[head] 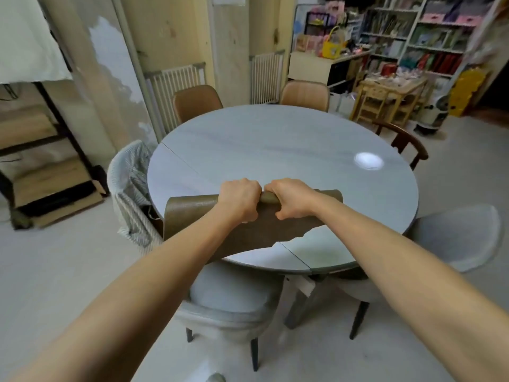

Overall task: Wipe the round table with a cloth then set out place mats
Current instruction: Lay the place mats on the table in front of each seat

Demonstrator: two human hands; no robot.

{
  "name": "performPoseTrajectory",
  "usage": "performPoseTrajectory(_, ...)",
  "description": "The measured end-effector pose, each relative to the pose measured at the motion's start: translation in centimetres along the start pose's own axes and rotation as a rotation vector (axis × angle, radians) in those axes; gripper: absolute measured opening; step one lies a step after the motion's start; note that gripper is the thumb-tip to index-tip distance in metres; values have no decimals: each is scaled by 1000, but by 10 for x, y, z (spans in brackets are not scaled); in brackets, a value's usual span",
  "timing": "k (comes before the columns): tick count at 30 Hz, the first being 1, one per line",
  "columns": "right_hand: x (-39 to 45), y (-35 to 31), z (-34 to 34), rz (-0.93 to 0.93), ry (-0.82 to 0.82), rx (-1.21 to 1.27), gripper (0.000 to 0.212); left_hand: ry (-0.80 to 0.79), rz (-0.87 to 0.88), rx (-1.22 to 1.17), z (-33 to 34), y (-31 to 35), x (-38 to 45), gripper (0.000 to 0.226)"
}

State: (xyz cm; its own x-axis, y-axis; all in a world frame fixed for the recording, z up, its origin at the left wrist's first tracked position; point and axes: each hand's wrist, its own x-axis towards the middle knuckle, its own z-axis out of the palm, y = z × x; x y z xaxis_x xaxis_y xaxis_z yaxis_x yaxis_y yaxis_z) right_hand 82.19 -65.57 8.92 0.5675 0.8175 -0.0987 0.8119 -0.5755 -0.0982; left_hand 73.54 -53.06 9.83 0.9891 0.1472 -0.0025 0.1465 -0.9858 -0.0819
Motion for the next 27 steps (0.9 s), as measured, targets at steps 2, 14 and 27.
performPoseTrajectory(2, 31, 12, 1, 18, -4, -12, 27, 5, 11, 27, 4, -13, 30, 24)
performPoseTrajectory(14, 160, 110, -13, 94, 158, -114, 20, 54, 109, 83, 21, -50, 209, 20)
performPoseTrajectory(27, 348, 361, 36, -120, 377, -163, 40, 6, -169, 53, 93, 16, 478, 40)
